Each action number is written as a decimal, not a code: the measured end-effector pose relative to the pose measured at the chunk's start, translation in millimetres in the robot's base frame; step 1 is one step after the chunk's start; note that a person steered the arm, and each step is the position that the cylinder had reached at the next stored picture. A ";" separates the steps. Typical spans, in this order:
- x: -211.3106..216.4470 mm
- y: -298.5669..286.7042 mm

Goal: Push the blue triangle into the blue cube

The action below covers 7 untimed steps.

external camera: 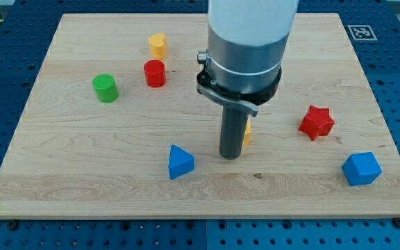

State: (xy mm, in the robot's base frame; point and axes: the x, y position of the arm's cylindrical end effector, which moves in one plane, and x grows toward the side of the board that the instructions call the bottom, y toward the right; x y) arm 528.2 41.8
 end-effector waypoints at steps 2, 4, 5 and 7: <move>-32.5 12.7; -32.7 -109.7; -31.1 -180.2; 1.2 -181.5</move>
State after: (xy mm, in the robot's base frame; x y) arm 529.4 -139.7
